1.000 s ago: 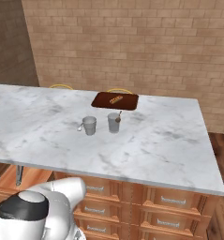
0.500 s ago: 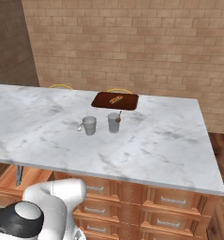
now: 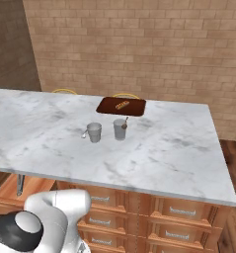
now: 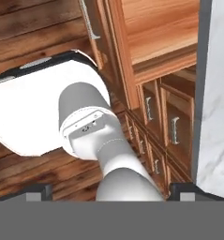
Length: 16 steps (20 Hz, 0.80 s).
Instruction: Take the tongs from the drawer on the left and place them on the dining counter next to the tray containing the hot dog.
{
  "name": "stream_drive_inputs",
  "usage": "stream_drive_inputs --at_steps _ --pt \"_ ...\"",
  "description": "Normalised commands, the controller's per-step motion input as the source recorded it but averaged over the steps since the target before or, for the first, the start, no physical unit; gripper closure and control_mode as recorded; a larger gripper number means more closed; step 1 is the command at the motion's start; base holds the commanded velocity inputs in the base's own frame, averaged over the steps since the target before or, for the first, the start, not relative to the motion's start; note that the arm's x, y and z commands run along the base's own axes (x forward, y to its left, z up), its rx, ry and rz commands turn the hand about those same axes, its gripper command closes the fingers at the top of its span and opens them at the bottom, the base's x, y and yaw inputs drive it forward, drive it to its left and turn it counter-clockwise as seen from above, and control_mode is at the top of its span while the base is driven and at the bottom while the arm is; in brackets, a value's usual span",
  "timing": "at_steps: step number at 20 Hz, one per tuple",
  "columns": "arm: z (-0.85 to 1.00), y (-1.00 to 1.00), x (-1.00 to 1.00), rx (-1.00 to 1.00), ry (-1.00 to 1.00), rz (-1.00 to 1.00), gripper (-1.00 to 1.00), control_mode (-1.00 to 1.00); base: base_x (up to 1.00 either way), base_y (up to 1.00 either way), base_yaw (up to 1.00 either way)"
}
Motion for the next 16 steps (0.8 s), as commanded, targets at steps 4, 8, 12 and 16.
stream_drive_inputs --at_steps 4,8,12,16 --pt "-0.15 0.19 0.0 0.06 0.24 0.26 -1.0 -1.0 0.0 0.0 0.0" --pt "-0.17 0.21 0.07 0.06 0.23 0.21 -1.0 -1.0 0.0 0.0 0.0" --pt "-0.2 0.22 0.18 0.09 0.22 0.16 -1.0 -1.0 0.0 0.0 0.0" --pt "-0.35 0.2 0.21 0.12 0.2 0.13 -1.0 -1.0 0.0 0.0 0.0"
